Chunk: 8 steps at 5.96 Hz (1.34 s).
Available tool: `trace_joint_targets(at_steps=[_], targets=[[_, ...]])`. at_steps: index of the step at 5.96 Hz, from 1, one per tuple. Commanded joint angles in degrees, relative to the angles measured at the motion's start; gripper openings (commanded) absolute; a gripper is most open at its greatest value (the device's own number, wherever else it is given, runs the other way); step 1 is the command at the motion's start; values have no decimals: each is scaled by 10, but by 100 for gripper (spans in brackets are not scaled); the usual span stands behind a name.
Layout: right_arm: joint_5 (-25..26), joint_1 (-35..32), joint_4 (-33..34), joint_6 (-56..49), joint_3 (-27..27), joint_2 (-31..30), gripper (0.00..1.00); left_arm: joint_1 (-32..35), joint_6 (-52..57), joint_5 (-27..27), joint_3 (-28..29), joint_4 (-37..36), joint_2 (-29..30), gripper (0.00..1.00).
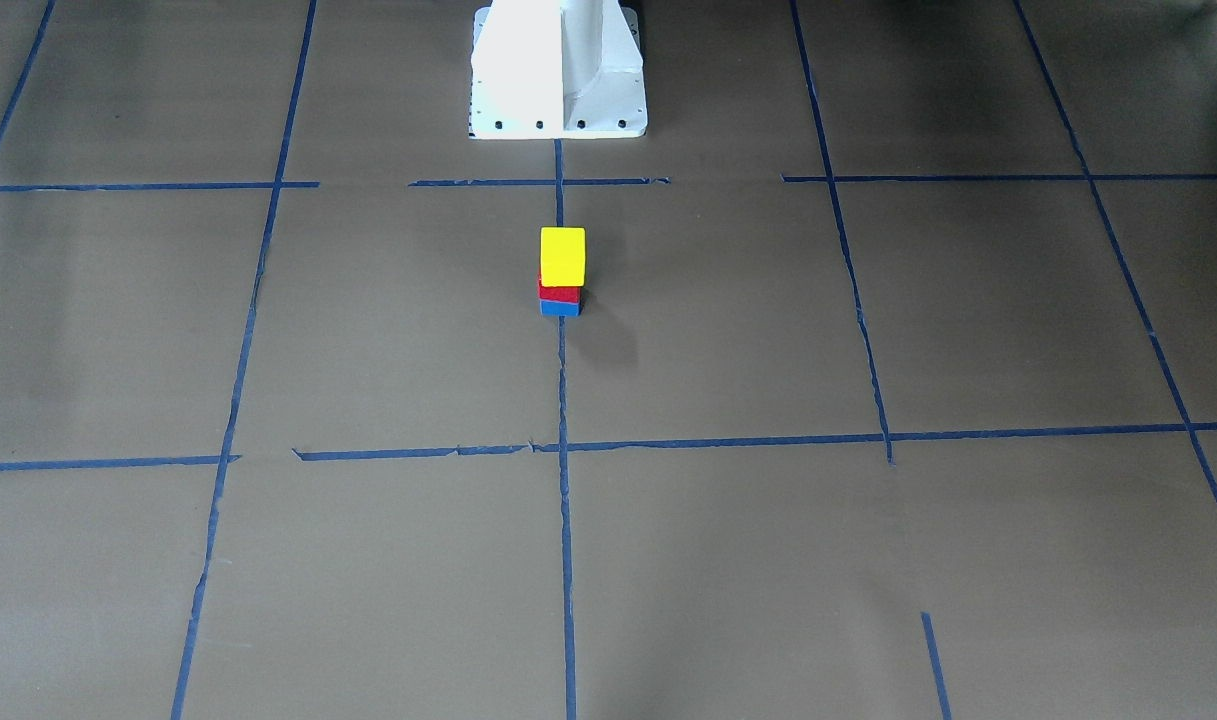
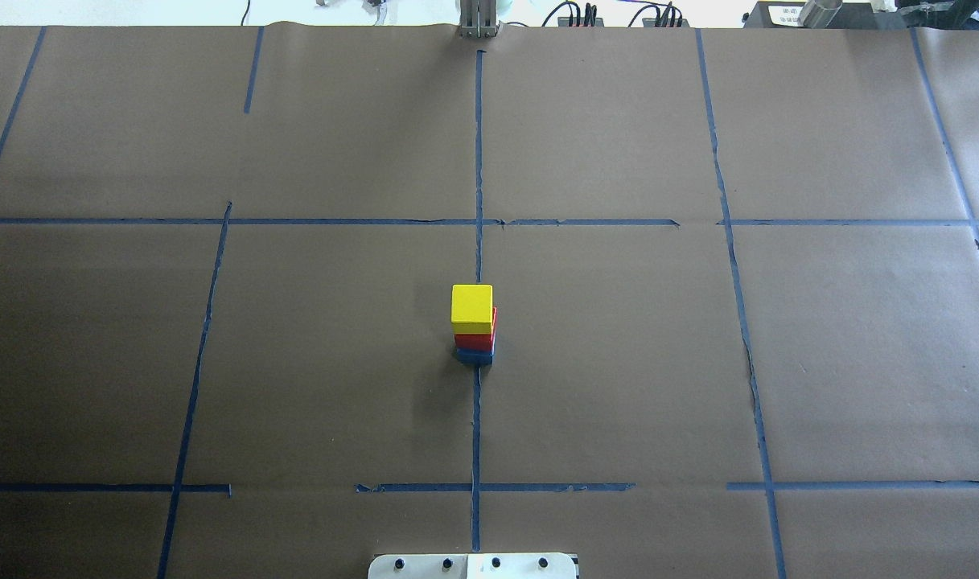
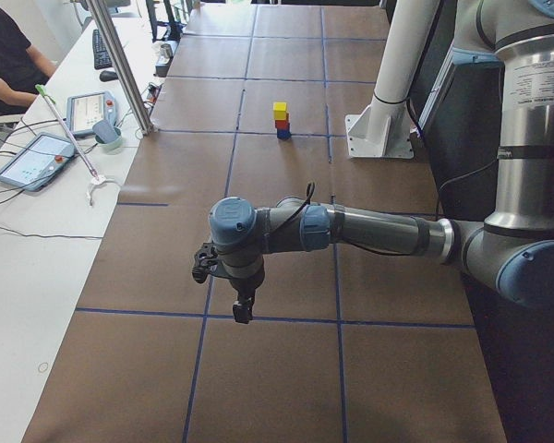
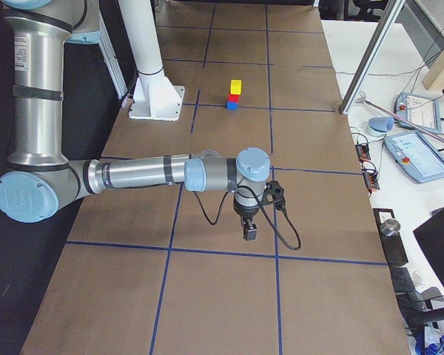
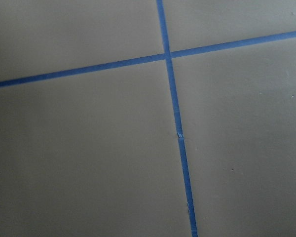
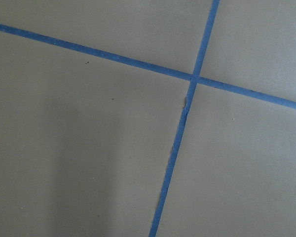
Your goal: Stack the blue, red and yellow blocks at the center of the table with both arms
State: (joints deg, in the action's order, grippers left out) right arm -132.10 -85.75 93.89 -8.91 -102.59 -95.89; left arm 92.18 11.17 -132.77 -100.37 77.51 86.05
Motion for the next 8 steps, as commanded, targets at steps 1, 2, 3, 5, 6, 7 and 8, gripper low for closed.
trace_joint_targets(at_steps=[1,2,3,5,6,7,8], targets=[[-4,-1,2,2,-6,-7,100,-1,-4,1,2,3,-8,100],[-4,-2,3,3,-8,-3,100,-2,-8,-1,0,13,-8,100],[-5,-2,4,4,-9,-3,100,-2,-5,-4,9,18,-14,100],[-46,-2,1,8,-7,-2,100,-13,-4,-4,4,42,-13,100],[-41,-2,1,8,-4,-2,100,-14,-4,-4,6,44,-14,100],[-40,-2,1,7,-2,-3,100,-14,-4,-4,3,41,-14,100],[-40,-2,0,7,-2,-3,100,-15,-4,-4,-2,41,-12,100]])
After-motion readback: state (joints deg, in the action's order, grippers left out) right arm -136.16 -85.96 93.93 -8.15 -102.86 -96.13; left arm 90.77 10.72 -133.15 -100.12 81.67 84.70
